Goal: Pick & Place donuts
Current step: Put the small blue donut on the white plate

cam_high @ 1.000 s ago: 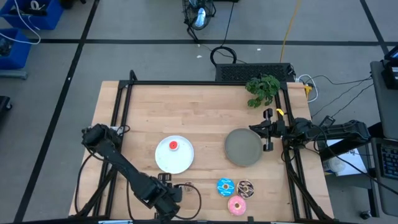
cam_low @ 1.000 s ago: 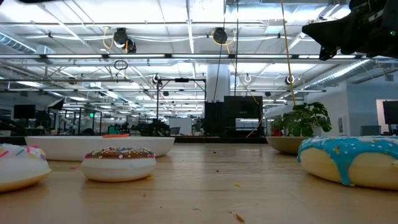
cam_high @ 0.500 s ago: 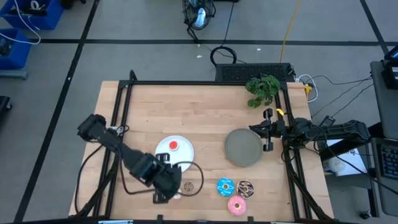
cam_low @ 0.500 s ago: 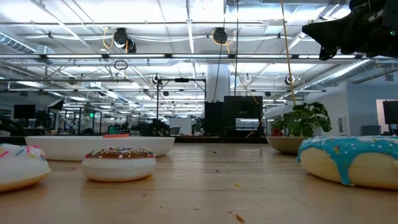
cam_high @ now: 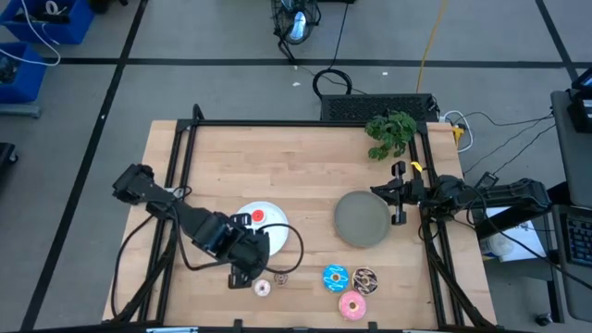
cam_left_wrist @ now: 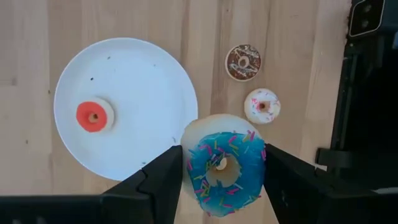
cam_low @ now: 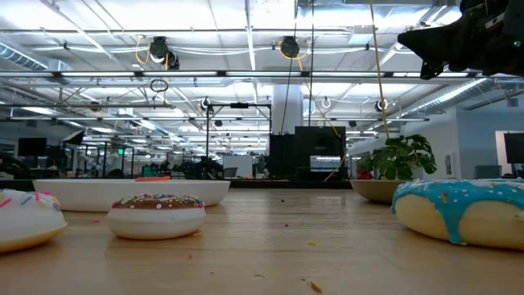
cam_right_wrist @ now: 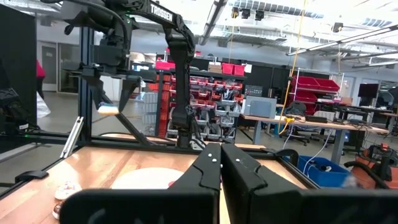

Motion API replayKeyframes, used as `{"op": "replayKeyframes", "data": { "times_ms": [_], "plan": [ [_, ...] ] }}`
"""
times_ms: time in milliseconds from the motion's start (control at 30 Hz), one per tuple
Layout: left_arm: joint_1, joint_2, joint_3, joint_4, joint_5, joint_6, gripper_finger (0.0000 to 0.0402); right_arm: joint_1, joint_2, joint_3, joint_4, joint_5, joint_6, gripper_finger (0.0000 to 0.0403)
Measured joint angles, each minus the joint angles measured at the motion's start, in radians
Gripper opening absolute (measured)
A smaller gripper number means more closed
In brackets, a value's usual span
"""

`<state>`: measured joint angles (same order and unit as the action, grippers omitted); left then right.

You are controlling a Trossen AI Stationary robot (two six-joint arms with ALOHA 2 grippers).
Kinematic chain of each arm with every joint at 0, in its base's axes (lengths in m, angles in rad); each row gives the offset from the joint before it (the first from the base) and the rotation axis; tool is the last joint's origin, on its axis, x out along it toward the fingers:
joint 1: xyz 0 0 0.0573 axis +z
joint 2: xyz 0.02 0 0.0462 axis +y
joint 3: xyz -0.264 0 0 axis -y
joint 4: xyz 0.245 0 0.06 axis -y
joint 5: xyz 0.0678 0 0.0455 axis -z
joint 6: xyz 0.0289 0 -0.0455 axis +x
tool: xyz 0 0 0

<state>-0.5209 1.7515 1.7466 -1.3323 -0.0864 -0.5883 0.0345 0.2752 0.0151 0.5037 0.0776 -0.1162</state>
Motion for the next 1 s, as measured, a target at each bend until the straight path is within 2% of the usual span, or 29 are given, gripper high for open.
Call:
{"op": "replayKeyframes", "data": {
  "times_ms": [367,1000],
  "plan": [
    [0.01,0.0,0.0,-0.004,0.001,0.029,0.0209,0.0,0.0,0.0,0.0,0.0,0.022,0.0],
    [0.134,0.0,0.0,-0.002,-0.02,0.197,0.0209,0.0,0.0,0.0,0.0,0.0,0.019,0.0]
  ]
}}
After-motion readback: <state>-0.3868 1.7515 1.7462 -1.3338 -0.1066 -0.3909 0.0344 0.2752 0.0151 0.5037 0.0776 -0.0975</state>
